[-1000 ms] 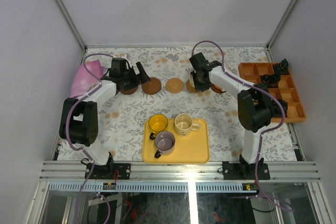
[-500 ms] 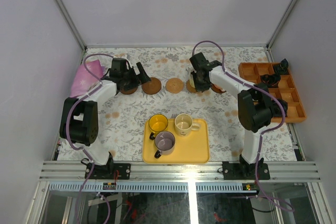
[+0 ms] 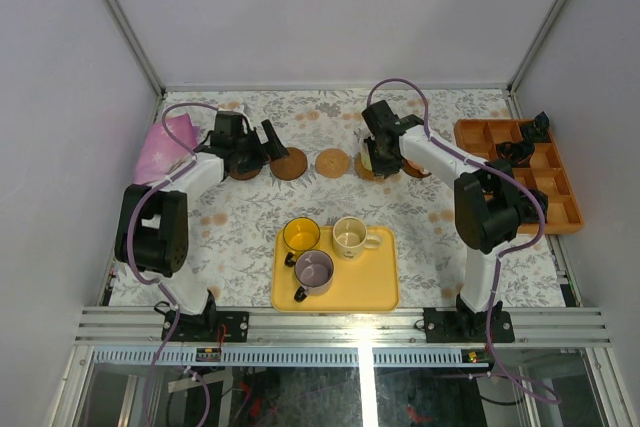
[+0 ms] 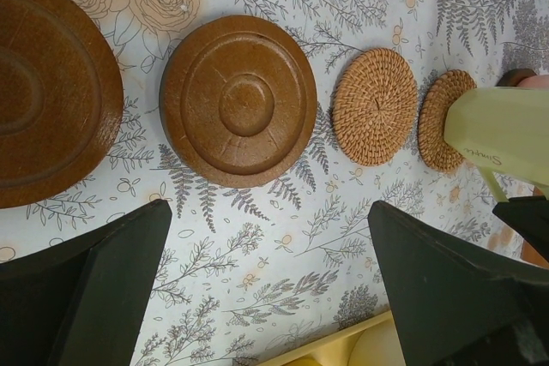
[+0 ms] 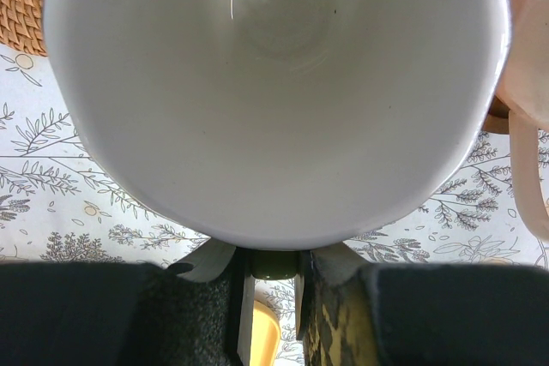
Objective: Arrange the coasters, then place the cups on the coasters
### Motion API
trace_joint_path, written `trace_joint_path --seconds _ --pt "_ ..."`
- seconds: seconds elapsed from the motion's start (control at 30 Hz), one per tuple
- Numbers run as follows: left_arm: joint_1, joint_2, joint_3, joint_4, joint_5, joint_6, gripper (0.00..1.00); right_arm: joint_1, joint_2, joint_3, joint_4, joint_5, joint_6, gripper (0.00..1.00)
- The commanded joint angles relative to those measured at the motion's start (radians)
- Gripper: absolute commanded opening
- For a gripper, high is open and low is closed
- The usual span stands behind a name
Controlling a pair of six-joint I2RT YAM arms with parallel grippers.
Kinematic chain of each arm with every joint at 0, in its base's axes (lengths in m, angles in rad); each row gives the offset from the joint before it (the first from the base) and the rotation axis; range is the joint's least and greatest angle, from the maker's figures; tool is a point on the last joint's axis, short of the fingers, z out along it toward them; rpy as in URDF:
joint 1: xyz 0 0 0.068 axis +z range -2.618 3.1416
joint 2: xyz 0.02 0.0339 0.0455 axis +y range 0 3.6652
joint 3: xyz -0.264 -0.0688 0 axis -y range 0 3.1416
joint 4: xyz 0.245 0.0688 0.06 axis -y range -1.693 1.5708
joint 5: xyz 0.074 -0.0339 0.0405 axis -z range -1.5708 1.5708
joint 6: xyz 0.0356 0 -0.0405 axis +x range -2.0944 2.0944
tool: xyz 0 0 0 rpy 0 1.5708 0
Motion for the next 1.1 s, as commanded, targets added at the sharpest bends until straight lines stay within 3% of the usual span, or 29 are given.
trace_joint_path --seconds 0.0,0.27,0.37,0.77,0.93,1.07 --pt "-0.005 0.017 0.034 0.023 0.014 -0.006 1.0 -0.002 -0.042 0.032 -0.01 0.009 0.003 0.15" --pt "-0.006 0.023 0.042 0.023 0.016 -0.004 1.0 -0.002 -0.039 0.023 -0.002 0.011 0.004 0.54" --pt "-0.006 0.024 0.043 0.022 0.014 -0.002 1.0 -0.002 -0.04 0.028 -0.002 0.012 0.003 0.62" --pt "-0.006 0.023 0.05 0.01 0.009 0.006 1.0 0.008 -0.087 0.033 -0.008 0.024 0.008 0.65" --pt "-0.006 0.018 0.051 0.005 0.005 0.012 1.0 0.015 -0.2 0.0 -0.013 0.038 -0.012 0.65" --pt "-0.006 0.008 0.05 -0.004 -0.003 0.02 1.0 0.016 -0.343 -0.106 0.023 -0.039 -0.099 0.65"
